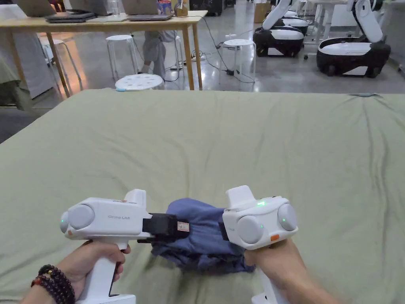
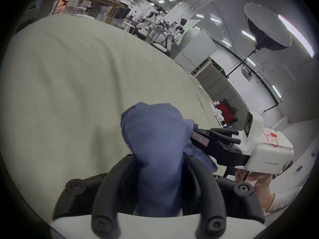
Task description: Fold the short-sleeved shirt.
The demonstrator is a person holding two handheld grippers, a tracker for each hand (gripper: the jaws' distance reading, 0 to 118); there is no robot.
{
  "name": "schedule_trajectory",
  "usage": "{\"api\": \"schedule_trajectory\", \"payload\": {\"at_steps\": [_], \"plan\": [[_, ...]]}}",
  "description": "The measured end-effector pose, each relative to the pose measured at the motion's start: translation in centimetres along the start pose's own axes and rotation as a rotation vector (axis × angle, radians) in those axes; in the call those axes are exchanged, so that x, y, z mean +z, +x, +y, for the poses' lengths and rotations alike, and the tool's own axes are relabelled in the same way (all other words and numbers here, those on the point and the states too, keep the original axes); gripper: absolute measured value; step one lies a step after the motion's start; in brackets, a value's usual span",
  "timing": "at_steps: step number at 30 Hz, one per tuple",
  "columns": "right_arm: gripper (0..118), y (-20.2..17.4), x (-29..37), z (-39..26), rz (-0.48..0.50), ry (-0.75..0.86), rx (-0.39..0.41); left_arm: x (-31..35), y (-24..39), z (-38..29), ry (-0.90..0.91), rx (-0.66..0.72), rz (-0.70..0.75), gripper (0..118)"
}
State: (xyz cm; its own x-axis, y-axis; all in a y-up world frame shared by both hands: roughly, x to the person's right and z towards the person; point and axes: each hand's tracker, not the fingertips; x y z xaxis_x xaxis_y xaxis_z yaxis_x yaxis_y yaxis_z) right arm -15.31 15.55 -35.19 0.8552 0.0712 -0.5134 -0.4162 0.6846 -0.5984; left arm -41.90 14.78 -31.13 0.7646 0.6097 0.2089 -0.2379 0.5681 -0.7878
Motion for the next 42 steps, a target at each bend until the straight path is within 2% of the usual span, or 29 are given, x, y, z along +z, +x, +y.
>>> {"api": "schedule_trajectory", "payload": {"at_steps": [3,5,9,13,20,24,26,27,28,29,31,34,36,37,38,39,40,42], "plan": [[0,-4.4,-1.3,2.0,0.045,0.020,0.046,3.8,-4.2,1.2,0.031,0.000,0.037,34],[0,-6.9,-1.9,3.3,0.083,0.056,0.040,6.4,-7.0,1.9,0.052,-0.004,0.078,34],[0,-10.5,-3.0,5.8,0.125,0.114,0.062,11.1,-13.0,3.3,0.057,0.027,0.141,34],[0,-13.7,-3.6,8.3,0.139,0.159,0.106,14.7,-15.7,2.6,0.085,0.048,0.195,34],[0,-15.7,-3.8,9.9,0.168,0.176,0.131,20.1,-22.7,2.7,0.149,0.082,0.253,34],[0,-15.5,-4.4,9.9,0.170,0.170,0.120,19.6,-22.1,2.2,0.151,0.086,0.241,36],[0,-15.2,-4.5,9.7,0.170,0.165,0.125,18.8,-22.1,2.1,0.134,0.042,0.255,57],[0,-15.1,-4.5,9.5,0.170,0.163,0.127,18.4,-21.9,2.1,0.127,0.012,0.287,76],[0,-14.9,-4.5,9.5,0.170,0.161,0.125,18.1,-21.6,2.0,0.129,-0.020,0.336,109],[0,-14.6,-4.5,9.5,0.172,0.161,0.123,18.1,-21.5,1.9,0.142,-0.036,0.358,118],[0,-14.4,-4.6,9.4,0.172,0.162,0.125,18.5,-20.1,1.9,0.213,-0.002,0.322,116],[0,-13.8,-4.4,9.5,0.177,0.164,0.123,19.8,-19.5,2.3,0.270,0.022,0.367,117],[0,-13.5,-4.0,9.5,0.176,0.167,0.122,20.3,-18.1,3.0,0.297,-0.005,0.448,110],[0,-13.2,-3.9,9.5,0.174,0.169,0.118,20.5,-17.2,3.3,0.319,-0.009,0.464,87],[0,-12.8,-3.8,9.5,0.170,0.170,0.115,20.4,-14.6,3.2,0.339,-0.018,0.465,59],[0,-12.5,-3.5,9.5,0.167,0.172,0.113,20.2,-13.2,3.3,0.359,-0.042,0.486,23],[0,-12.1,-3.3,9.4,0.163,0.173,0.107,19.9,-11.9,3.4,0.392,-0.056,0.528,0],[0,-10.9,-2.6,9.4,0.159,0.179,0.094,19.7,-10.8,3.6,0.459,-0.111,0.616,0]]}}
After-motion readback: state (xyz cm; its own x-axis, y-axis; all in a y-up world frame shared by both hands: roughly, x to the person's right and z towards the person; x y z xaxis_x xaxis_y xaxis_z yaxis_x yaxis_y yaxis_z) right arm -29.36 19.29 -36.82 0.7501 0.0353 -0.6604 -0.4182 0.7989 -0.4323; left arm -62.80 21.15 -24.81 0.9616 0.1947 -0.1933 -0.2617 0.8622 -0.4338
